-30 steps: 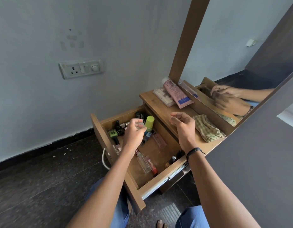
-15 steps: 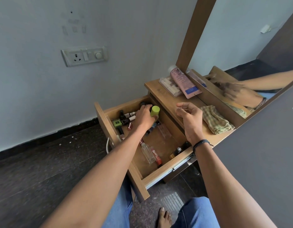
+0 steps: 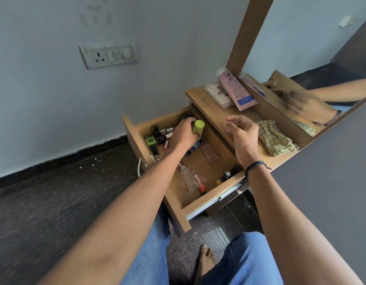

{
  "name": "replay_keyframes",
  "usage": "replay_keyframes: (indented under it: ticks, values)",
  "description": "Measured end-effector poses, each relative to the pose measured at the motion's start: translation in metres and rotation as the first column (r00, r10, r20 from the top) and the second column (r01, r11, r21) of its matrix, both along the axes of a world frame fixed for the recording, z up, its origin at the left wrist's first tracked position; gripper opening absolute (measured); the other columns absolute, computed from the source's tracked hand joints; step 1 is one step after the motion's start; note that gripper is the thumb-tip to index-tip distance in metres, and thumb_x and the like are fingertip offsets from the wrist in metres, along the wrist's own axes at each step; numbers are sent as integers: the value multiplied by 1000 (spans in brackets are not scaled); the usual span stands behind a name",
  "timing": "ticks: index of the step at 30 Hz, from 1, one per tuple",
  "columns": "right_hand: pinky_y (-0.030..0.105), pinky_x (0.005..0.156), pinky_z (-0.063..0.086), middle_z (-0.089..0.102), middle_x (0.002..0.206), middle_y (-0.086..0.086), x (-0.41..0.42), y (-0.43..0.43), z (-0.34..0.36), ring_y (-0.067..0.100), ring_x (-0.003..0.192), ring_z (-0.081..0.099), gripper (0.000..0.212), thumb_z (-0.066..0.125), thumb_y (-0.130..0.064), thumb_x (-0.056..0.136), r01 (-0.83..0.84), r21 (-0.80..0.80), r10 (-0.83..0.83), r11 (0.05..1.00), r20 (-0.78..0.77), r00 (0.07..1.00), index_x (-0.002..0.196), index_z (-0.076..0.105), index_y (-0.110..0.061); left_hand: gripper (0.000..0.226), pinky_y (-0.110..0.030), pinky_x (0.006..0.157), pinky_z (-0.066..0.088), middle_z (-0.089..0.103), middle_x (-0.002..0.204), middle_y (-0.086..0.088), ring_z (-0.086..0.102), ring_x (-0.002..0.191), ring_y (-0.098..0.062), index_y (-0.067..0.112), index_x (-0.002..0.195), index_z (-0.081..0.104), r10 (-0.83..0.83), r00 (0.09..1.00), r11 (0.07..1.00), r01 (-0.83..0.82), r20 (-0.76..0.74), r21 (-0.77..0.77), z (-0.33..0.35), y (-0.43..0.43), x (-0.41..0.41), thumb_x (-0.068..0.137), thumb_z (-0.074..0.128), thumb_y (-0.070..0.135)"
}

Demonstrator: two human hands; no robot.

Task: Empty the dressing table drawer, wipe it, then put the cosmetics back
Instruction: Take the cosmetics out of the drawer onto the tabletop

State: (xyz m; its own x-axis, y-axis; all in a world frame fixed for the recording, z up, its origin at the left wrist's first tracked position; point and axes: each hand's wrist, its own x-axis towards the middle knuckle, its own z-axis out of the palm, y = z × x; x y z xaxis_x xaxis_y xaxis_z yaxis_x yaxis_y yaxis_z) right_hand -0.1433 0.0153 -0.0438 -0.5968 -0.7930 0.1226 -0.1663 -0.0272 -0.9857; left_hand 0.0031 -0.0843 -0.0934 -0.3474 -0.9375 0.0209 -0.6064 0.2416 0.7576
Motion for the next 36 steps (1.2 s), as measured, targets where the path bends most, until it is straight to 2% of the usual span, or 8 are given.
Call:
replay_keyframes:
  ticks: [3,9,15,19,22,27,31,36]
  values:
    - [28,73,51,69,82,0,0,0,0,14,77,60,17,69,-2,84,1,6,-1,1000,-15,1000,87,74,-19,63,-32,84,49,55,137,2,59,115,-21,22,147,44,44,998,999,-44,-35,3,7,4,13,90,72,19]
    - [25,73,52,69,80,-2,4,2,3,11,75,61,15,69,-4,84,8,26,-7,1000,-60,998,88,74,-18,27,-36,78,57,67,114,4,64,90,-12,22,121,64,245,956,964,-258,-161,-70,22,25,70,95,62,14]
    - [26,71,51,72,85,-4,6,4,1,6,74,61,11,72,-12,83,-25,97,45,995,-210,977,89,74,-21,25,-31,73,54,68,109,5,64,98,-14,22,113,66,272,962,932,-266,-10,-245,9,54,91,95,57,7]
    - [11,70,49,70,96,-8,27,13,-2,-7,79,61,13,68,-10,91,-147,189,218,971,-446,868,97,72,-21,26,-31,74,53,69,110,3,63,102,-17,20,112,65,285,958,933,-268,37,-240,12,53,91,92,60,4]
    - [15,80,53,65,108,-8,54,21,-21,0,93,61,10,66,-13,95,-235,293,366,927,-569,736,102,70,-20,24,-33,78,51,68,113,1,60,107,-21,20,113,63,279,952,934,-237,130,-268,11,54,89,91,64,11]
    - [30,83,49,64,115,1,81,1,-46,20,105,56,26,62,-12,93,-134,411,416,902,-741,527,116,74,-16,27,-36,84,52,66,117,-2,55,111,-22,19,118,60,263,935,939,-192,237,-284,9,55,87,92,64,18]
    - [43,92,53,55,137,10,88,-37,-41,30,125,51,37,62,-18,94,-29,545,502,838,-748,433,130,63,-8,28,-37,86,50,65,121,-3,53,116,-24,19,120,59,271,929,942,-203,251,-266,12,56,85,93,60,15]
    - [41,78,50,57,129,13,94,-77,-49,34,113,62,35,62,-21,94,109,678,601,727,-704,378,127,60,-8,28,-34,86,47,64,121,-2,51,115,-22,20,120,58,285,927,938,-218,243,-268,11,57,87,93,58,13]
